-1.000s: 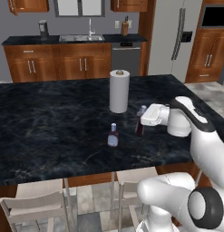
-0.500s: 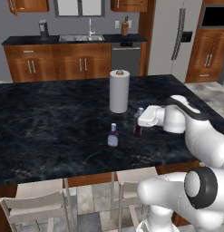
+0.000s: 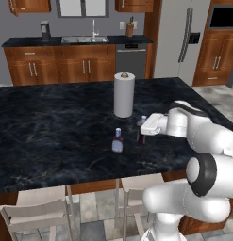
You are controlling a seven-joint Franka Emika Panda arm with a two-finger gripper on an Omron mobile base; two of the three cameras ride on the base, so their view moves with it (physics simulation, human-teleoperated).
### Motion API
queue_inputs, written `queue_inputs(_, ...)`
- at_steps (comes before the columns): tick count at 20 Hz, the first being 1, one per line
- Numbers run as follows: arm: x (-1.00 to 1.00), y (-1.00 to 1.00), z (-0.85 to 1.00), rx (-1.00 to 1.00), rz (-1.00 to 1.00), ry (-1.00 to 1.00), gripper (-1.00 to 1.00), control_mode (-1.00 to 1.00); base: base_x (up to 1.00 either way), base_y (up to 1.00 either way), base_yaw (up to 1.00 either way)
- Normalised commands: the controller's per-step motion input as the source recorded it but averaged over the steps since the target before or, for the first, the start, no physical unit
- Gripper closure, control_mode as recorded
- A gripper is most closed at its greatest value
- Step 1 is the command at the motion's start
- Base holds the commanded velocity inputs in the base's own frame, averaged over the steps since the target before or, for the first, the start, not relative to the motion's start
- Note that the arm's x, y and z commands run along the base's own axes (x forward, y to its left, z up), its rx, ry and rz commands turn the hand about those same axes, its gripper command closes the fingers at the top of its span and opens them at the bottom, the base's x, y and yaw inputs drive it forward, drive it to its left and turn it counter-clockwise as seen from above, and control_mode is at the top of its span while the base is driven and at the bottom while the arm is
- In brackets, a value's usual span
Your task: The dining table condiment station is running low on condiment bottle. Refill the condiment station by opening the cabinet and taking the condiment bottle from the cabinet and placing it on the dining table.
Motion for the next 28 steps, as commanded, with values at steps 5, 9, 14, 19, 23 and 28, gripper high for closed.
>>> queue_inputs(5,0.19,0.00,-0.32,0.00,0.00,0.00,1.00,-1.00,0.00,0.00,0.00)
queue_inputs(9,0.16,0.00,-0.29,0.00,0.00,0.00,1.00,-1.00,0.00,0.00,0.00)
queue_inputs(14,0.15,0.00,-0.29,0.00,0.00,0.00,1.00,-1.00,0.00,0.00,0.00)
queue_inputs(19,0.14,0.00,-0.29,0.00,0.00,0.00,1.00,-1.00,0.00,0.00,0.00)
queue_inputs(23,0.14,0.00,-0.29,0.00,0.00,0.00,1.00,-1.00,0.00,0.00,0.00)
queue_inputs(28,0.15,0.00,-0.28,0.00,0.00,0.00,1.00,-1.00,0.00,0.00,0.00)
